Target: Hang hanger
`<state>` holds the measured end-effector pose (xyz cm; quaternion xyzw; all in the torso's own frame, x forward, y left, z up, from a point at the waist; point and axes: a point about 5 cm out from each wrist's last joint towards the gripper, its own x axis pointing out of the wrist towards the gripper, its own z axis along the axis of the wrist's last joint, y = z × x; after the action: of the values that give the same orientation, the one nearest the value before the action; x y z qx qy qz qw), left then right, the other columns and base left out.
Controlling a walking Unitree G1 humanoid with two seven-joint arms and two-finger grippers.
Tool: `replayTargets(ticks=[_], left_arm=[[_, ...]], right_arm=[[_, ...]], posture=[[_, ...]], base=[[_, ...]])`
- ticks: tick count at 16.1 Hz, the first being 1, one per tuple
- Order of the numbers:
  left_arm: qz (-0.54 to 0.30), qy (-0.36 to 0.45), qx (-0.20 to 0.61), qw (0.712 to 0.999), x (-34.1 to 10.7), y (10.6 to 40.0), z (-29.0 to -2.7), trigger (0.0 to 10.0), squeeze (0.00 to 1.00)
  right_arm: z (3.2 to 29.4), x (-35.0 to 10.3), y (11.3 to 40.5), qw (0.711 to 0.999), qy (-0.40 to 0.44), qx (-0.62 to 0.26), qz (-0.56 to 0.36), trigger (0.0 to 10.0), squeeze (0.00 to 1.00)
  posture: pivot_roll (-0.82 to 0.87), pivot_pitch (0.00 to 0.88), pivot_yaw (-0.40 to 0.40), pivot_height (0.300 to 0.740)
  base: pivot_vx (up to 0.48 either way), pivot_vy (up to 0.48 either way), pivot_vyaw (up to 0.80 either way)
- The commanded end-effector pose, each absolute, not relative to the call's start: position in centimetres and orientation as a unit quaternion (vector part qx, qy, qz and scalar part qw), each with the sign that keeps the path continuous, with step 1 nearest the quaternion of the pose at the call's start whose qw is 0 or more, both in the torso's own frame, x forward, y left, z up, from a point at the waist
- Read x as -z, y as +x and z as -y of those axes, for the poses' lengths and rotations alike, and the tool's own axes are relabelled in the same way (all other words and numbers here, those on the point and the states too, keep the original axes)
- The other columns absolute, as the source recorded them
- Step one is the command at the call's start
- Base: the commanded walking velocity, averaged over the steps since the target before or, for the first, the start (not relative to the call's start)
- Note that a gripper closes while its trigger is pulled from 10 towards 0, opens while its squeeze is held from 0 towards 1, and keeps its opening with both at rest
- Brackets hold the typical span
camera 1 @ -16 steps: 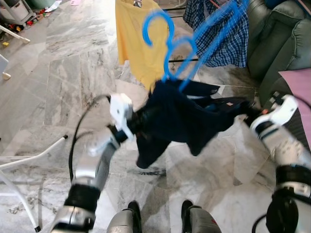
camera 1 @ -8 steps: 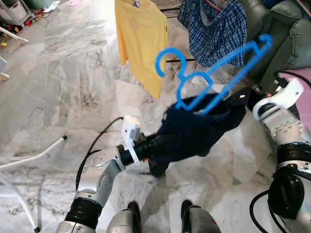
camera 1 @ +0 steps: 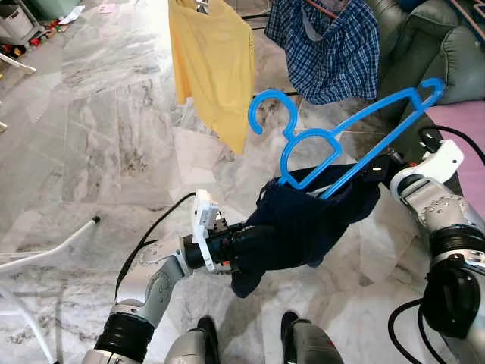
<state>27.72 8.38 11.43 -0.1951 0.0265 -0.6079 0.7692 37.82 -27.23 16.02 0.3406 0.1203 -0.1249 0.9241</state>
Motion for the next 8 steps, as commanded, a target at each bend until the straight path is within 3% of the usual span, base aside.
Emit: replayTargets(ticks=[1, 3, 6, 8], left_arm=[[-0.037, -0.2, 0.617, 0.76, -10.7, 26.9, -9.8, 0.0, 0.0], [-0.05, -0.193, 0.626, 0.754, -10.1, 26.7, -9.8, 0.0, 0.0], [-0.029, -0.206, 0.583, 0.785, -10.3, 27.9, -9.2, 0.0, 0.0], [-0.05, -0.186, 0.604, 0.773, -9.4, 27.4, -8.8, 0.0, 0.0]], right_arm=[[30.5, -18.6, 37.4, 0.923, 0.34, 0.172, -0.055, 0.0, 0.0], [30.8, -19.5, 37.5, 0.927, 0.337, 0.158, -0.046, 0.0, 0.0], [30.9, -20.4, 37.5, 0.931, 0.334, 0.143, -0.026, 0.0, 0.0], [30.9, -21.2, 37.6, 0.934, 0.329, 0.138, -0.016, 0.0, 0.0]], posture=[[-0.17, 0.254, 0.046, 0.74], [-0.18, 0.255, 0.045, 0.74], [-0.18, 0.254, 0.045, 0.74], [-0.18, 0.252, 0.044, 0.74]], base=[[0.0, 0.0, 0.0], [0.0, 0.0, 0.0], [0.0, 0.0, 0.0], [0.0, 0.0, 0.0]])
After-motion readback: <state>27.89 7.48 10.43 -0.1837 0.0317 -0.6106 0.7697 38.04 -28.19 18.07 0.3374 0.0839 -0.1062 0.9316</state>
